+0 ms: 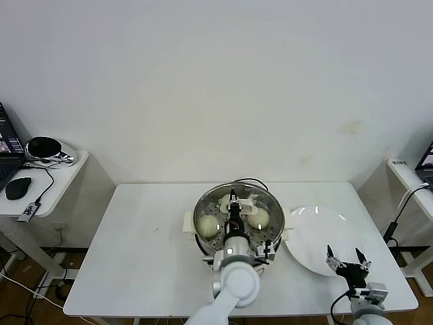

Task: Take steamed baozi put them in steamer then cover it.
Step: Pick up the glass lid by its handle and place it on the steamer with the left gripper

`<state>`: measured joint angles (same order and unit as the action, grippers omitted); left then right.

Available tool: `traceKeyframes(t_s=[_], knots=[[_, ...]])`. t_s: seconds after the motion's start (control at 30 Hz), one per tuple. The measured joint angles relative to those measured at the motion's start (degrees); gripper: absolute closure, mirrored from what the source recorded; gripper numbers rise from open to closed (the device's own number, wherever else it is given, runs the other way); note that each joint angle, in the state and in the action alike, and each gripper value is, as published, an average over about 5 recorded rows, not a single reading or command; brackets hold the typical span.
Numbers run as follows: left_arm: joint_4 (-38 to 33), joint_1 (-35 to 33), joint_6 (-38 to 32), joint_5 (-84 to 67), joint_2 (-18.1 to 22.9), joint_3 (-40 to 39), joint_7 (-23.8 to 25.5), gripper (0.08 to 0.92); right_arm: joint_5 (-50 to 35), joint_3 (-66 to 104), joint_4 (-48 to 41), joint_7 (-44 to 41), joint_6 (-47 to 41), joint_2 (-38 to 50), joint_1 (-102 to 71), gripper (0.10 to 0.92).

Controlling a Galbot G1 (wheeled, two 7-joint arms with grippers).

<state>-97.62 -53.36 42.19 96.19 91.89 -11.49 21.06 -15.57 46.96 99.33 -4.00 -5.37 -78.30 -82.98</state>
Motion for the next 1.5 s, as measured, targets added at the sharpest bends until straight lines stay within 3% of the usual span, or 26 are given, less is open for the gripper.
traceKeyframes(t_s=[1.13, 1.5], knots=[[0.4, -0.6, 0.0, -0.2, -0.2, 0.0, -0.1, 0.845, 0.6, -0.3, -0.7, 0.0, 0.7, -0.5, 0.1, 0.203], [-1.4, -1.3, 0.0, -0.3, -0.7, -0.6, 0.1, 0.558, 0.6, -0.3, -0.7, 0.0, 0.8, -0.5, 0.2, 0.203]])
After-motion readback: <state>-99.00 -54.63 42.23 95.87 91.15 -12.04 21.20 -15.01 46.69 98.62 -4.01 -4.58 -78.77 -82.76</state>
